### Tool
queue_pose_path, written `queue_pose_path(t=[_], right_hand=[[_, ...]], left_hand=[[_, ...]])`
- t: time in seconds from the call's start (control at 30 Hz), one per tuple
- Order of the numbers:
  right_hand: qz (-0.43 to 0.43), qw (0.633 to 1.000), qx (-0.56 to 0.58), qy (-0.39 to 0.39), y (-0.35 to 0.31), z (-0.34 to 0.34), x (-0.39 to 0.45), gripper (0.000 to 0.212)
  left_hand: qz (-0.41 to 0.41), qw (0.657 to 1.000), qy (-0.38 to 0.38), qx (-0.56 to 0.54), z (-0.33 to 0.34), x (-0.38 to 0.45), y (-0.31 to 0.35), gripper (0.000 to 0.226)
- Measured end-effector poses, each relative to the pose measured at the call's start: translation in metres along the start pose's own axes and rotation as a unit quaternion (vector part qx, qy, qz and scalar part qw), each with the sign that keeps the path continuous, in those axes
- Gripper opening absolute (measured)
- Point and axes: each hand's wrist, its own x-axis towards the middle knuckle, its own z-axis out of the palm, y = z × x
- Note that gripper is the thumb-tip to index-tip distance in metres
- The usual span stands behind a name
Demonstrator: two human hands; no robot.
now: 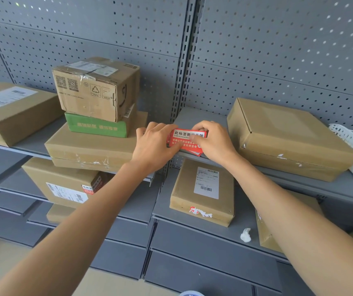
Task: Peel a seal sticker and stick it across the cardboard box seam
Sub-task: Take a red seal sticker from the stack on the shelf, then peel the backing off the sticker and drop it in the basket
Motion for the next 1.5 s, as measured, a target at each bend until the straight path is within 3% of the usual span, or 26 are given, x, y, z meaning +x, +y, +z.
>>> queue_pose_path(t=[0.43,0.7,0.9,1.03,1.3,1.5], right_hand=[[0.033,0.997,0.047,0.045,-0.001,0.004,0.001,0.031],[0.132,0.969,0.204,0.037,-0.003,-0.001,0.008,0.007],[0.131,0.951,0.277,0.035,-0.019,-0.018,0.01,0.005],[0.096,0.947,0.301,0.048,-0.03,-0.036,0.015,0.006],[0.058,0.933,0.338,0.111,-0.036,-0.094,0.014,0.009],[0.091,0.923,0.347,0.141,-0.013,-0.161,-0.01,0.01]], left_hand=[[-0.015,1.0,-0.008,-0.017,0.002,0.004,0.002,0.056],[-0.055,0.995,-0.005,-0.086,0.001,0.012,0.002,0.058],[-0.101,0.958,-0.045,-0.264,-0.015,0.028,0.011,0.03],[-0.089,0.938,-0.025,-0.334,-0.03,0.043,0.025,0.006],[-0.045,0.897,-0.028,-0.439,-0.051,0.078,0.073,0.01],[-0.013,0.862,-0.045,-0.505,-0.053,0.109,0.126,0.024]])
